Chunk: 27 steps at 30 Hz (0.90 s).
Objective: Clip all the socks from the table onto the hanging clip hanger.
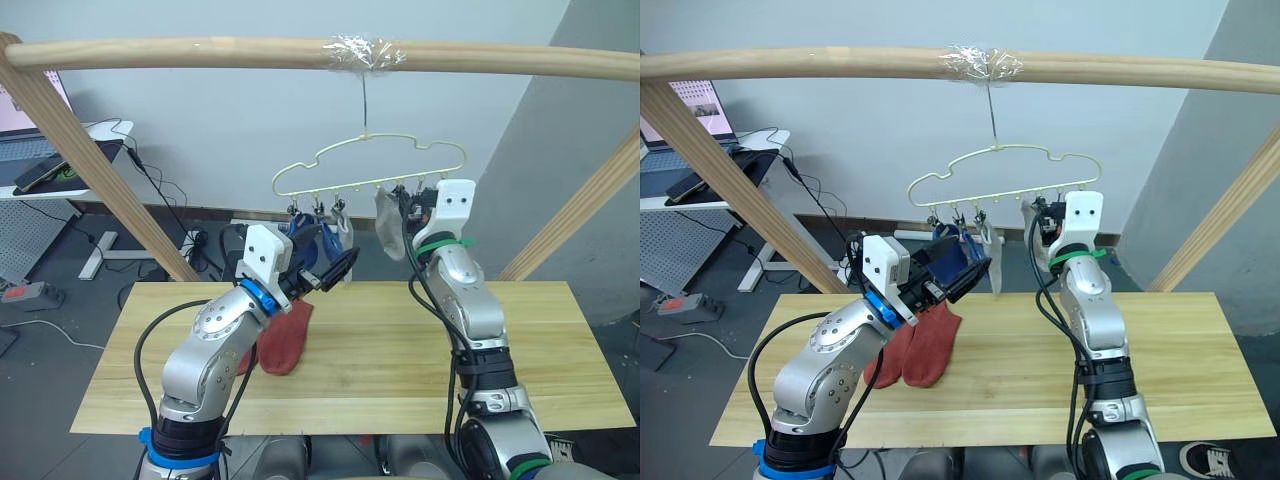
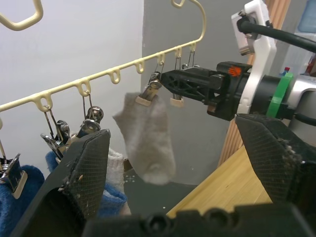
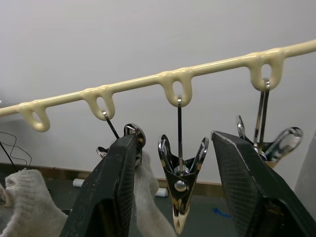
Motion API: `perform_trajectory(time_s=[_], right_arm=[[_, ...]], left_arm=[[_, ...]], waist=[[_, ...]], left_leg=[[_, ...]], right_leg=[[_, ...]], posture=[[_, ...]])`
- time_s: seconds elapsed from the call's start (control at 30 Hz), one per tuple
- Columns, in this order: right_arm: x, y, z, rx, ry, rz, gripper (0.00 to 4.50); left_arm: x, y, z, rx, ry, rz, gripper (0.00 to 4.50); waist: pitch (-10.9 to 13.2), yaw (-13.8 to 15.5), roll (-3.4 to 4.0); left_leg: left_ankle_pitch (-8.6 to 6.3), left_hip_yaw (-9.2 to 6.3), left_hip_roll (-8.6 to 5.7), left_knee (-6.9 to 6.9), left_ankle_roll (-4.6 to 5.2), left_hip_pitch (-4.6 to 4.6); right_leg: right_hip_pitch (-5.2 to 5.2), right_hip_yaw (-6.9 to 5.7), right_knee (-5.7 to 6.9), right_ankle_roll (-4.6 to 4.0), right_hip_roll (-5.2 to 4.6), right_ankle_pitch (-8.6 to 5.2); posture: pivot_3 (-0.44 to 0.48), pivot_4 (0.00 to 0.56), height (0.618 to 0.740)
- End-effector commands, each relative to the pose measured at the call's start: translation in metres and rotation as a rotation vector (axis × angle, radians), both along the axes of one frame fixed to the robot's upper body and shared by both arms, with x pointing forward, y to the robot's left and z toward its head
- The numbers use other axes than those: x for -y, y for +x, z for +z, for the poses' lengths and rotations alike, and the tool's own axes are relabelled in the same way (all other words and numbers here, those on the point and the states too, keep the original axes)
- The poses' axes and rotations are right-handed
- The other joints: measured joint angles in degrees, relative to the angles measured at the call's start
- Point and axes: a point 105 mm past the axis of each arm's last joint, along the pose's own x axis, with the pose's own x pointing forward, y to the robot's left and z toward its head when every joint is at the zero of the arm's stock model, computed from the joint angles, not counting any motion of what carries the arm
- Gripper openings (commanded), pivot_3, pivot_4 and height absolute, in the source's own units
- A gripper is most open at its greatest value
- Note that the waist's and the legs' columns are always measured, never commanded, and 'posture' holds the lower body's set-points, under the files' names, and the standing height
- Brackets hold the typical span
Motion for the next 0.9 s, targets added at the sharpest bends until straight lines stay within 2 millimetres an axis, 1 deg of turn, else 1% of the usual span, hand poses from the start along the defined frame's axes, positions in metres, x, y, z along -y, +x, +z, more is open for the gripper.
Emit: perform_trajectory(time_s=[0.03,0.17,0.33,0.63,0.9], right_arm=[[0.0,-0.013,0.015,0.086,0.0,0.036,2.48],[0.004,-0.019,0.01,0.08,-0.017,0.031,2.48],[0.008,-0.018,0.002,0.048,-0.024,0.009,2.48],[0.001,-0.003,0.003,0.034,-0.01,0.013,2.48],[0.004,0.014,0.006,0.036,-0.013,-0.029,2.48]], left_arm=[[0.004,-0.006,0.014,0.058,-0.019,-0.017,4.5],[0.006,-0.006,0.015,0.059,-0.025,-0.023,4.5],[0.007,-0.006,0.016,0.06,-0.027,-0.029,4.5],[0.007,-0.003,0.016,0.065,-0.019,-0.028,4.5],[0.008,-0.005,0.015,0.062,-0.017,-0.026,4.5]], waist=[[0.0,0.0,0.0],[0.0,0.0,0.0],[0.0,0.0,0.0],[0.0,0.0,0.0],[0.0,0.1,0.0]], left_leg=[[0.0,0.0,0.0,0.0,0.0,0.0],[0.0,0.02,0.0,0.01,0.0,0.0],[0.01,0.02,0.01,0.02,0.0,0.05],[0.0,0.02,0.01,0.02,0.0,0.06],[0.01,0.01,0.0,0.01,0.0,0.06]], right_leg=[[0.0,0.0,0.0,0.0,0.0,0.0],[0.0,0.01,0.01,0.0,0.0,0.0],[0.01,0.01,0.03,0.02,0.01,-0.01],[0.02,0.02,0.03,0.0,0.01,0.0],[0.02,0.01,0.04,-0.01,0.01,0.0]], posture=[[-0.002,0.141,0.74],[-0.002,0.141,0.74],[-0.007,0.143,0.74],[0.002,0.143,0.74],[0.014,0.138,0.74]])
